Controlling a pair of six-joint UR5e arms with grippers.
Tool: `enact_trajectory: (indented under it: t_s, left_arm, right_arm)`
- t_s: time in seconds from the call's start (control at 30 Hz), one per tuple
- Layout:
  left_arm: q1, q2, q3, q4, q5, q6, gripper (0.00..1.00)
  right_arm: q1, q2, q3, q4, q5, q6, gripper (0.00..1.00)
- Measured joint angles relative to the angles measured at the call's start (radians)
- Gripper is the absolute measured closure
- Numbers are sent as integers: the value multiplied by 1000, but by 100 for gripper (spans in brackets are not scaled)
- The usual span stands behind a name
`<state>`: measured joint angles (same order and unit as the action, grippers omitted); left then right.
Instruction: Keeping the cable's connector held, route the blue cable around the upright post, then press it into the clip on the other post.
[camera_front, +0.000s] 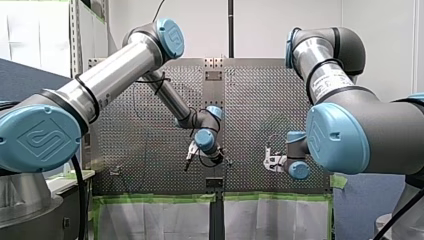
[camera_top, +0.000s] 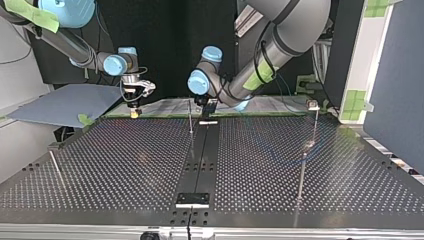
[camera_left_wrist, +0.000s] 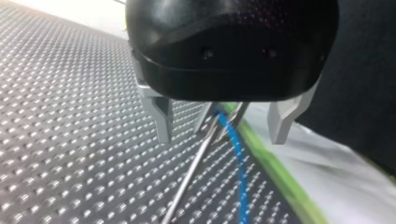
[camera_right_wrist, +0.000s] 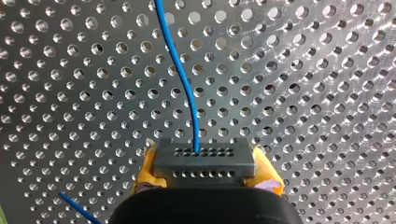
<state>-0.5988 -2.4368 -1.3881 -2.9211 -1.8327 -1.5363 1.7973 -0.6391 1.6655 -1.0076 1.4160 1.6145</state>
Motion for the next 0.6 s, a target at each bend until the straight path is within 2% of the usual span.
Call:
enact_trajectory:
  t_s: [0.27,0.6]
  left_arm:
    - [-34,3,-32,11,15,-7,0]
    - [-64,3,-33,32,30,-54,0]
  right_arm:
    - [0,0,0,3,0,5,100]
    - [0,0,0,0,0,19,100]
